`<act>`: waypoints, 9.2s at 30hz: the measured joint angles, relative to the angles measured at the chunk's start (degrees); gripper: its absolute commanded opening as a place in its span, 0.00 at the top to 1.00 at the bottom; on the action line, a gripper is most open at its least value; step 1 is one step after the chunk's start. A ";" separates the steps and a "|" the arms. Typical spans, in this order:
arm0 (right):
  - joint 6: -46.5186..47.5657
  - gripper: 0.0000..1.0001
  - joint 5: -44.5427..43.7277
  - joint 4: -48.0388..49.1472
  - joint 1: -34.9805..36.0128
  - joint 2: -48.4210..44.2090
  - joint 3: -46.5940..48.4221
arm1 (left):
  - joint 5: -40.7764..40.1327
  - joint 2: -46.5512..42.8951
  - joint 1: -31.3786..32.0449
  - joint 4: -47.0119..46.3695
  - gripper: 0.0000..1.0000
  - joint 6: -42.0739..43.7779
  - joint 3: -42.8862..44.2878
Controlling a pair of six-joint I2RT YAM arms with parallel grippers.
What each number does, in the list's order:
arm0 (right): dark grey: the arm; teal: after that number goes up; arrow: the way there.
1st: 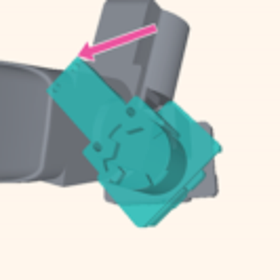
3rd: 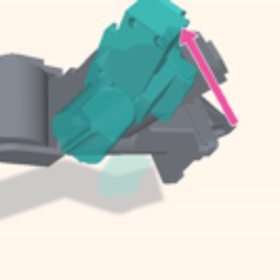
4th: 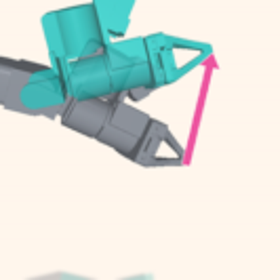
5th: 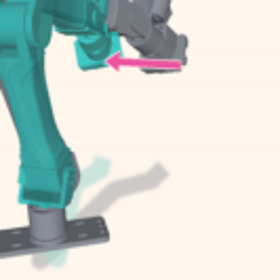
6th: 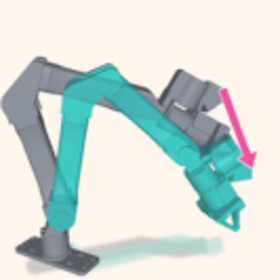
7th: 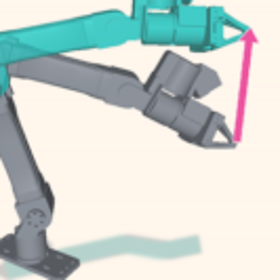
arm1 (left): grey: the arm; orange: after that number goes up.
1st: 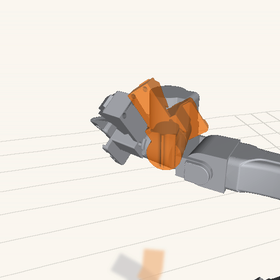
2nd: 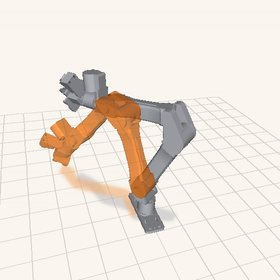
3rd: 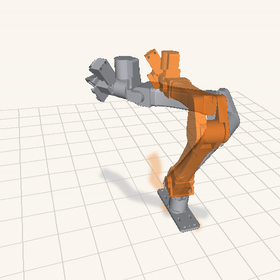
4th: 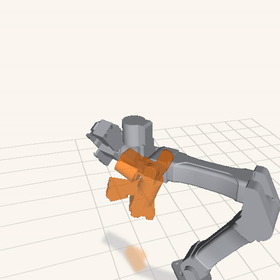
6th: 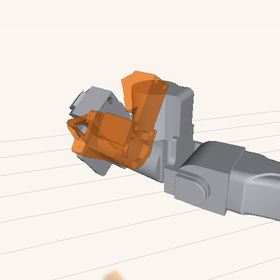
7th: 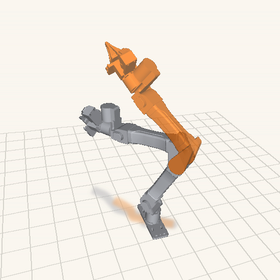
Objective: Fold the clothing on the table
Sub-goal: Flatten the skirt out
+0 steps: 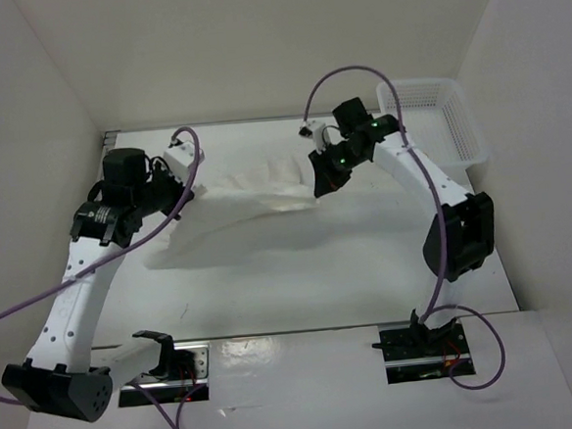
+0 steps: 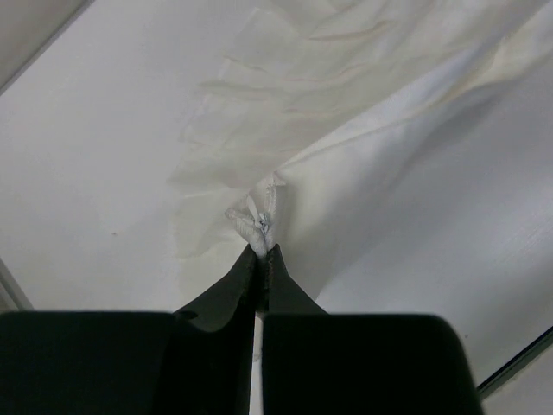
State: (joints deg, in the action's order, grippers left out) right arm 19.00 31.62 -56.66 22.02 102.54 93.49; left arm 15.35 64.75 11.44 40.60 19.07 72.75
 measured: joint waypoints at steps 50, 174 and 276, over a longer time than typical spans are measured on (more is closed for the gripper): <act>2.08 1.00 5.42 -10.34 -10.05 14.80 44.02 | 20.11 22.36 -12.31 -3.91 1.00 -5.75 23.41; 2.29 0.37 -12.79 2.34 -3.74 -8.85 -21.64 | 9.73 26.03 -13.60 -8.72 0.06 -9.01 -3.28; -31.12 0.02 -41.13 31.36 19.52 23.80 1.05 | 1.51 -0.76 -25.83 -7.58 0.01 -13.29 -15.04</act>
State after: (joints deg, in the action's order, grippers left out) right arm -12.12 -9.52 -25.30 41.54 126.34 94.54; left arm 16.86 63.99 -14.39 33.01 5.78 57.71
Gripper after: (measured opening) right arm 0.980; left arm 0.990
